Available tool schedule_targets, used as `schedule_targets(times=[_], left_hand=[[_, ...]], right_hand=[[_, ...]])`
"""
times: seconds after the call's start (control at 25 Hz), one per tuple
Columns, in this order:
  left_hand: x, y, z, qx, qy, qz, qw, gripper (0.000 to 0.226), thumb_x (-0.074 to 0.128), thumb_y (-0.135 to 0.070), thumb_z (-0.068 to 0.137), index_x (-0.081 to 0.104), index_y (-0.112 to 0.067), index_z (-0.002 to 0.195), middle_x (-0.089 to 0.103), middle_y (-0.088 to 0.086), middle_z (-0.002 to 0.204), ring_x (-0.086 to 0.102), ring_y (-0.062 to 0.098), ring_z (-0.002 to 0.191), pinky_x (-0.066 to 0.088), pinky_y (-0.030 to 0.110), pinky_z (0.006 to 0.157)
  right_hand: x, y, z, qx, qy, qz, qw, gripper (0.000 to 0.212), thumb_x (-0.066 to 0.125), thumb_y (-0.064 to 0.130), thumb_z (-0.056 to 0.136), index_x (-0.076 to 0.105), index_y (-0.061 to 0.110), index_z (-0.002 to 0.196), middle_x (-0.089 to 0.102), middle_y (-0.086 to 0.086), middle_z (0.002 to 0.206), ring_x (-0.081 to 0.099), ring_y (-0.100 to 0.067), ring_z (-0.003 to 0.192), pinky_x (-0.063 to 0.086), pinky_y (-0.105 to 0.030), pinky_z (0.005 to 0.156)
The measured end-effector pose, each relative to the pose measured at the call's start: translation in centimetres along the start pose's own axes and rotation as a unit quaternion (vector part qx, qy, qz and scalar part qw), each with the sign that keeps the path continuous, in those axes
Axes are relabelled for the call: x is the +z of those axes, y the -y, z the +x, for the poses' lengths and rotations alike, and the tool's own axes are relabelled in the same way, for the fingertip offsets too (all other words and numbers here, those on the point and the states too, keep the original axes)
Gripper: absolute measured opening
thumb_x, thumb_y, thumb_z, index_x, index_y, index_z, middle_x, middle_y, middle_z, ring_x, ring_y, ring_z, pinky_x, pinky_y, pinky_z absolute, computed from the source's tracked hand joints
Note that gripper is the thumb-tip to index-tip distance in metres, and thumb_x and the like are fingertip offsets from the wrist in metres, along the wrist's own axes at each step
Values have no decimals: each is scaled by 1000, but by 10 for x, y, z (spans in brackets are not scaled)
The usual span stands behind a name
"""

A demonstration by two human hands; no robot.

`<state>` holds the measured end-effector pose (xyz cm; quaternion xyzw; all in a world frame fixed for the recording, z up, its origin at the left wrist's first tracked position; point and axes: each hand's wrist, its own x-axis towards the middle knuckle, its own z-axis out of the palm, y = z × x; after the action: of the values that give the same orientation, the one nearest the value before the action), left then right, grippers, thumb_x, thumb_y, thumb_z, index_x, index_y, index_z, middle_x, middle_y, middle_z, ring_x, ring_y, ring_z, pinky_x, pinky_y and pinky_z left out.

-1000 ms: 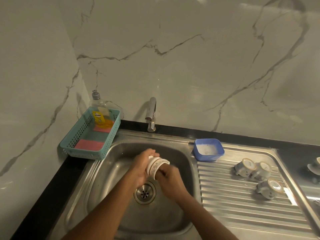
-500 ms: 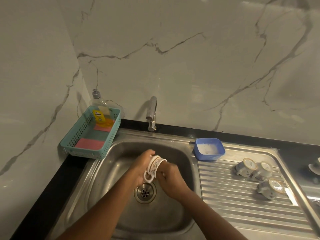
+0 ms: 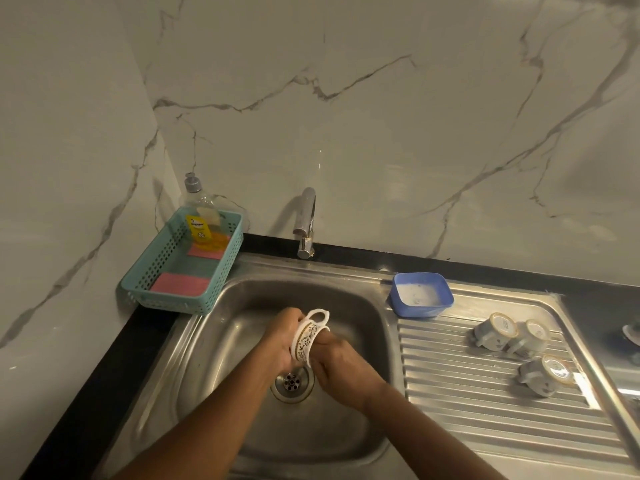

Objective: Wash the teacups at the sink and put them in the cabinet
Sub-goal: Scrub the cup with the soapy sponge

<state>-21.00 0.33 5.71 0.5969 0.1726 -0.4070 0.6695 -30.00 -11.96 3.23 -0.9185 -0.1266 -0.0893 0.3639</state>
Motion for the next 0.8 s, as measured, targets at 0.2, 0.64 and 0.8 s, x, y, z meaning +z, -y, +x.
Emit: schedule_targets(times=[0.2, 0.64, 0.8], left_hand=[[10, 0, 0, 179, 30, 15, 983, 27, 66, -33, 92, 78, -9, 93, 75, 16, 92, 70, 26, 78, 55, 40, 78], [8, -3, -4, 30, 60, 52, 996, 35, 58, -38, 92, 69, -12, 72, 63, 8, 65, 60, 20, 58, 47, 31, 61], [15, -6, -3, 193, 31, -14, 981, 40, 63, -42, 85, 78, -6, 93, 69, 33, 98, 66, 34, 85, 49, 45, 80]], right_hand=[[-4, 13, 20, 304, -129, 588, 739, 27, 54, 11, 97, 71, -9, 102, 66, -28, 94, 60, -30, 86, 50, -40, 81], [-14, 4, 3, 150, -65, 151, 975, 20, 56, 6, 95, 74, 3, 87, 72, -2, 83, 66, -5, 74, 49, -17, 69], [-22, 37, 27, 315, -160, 651, 672, 26, 52, 9, 101, 73, -5, 109, 73, -21, 100, 68, -22, 90, 55, -30, 77]])
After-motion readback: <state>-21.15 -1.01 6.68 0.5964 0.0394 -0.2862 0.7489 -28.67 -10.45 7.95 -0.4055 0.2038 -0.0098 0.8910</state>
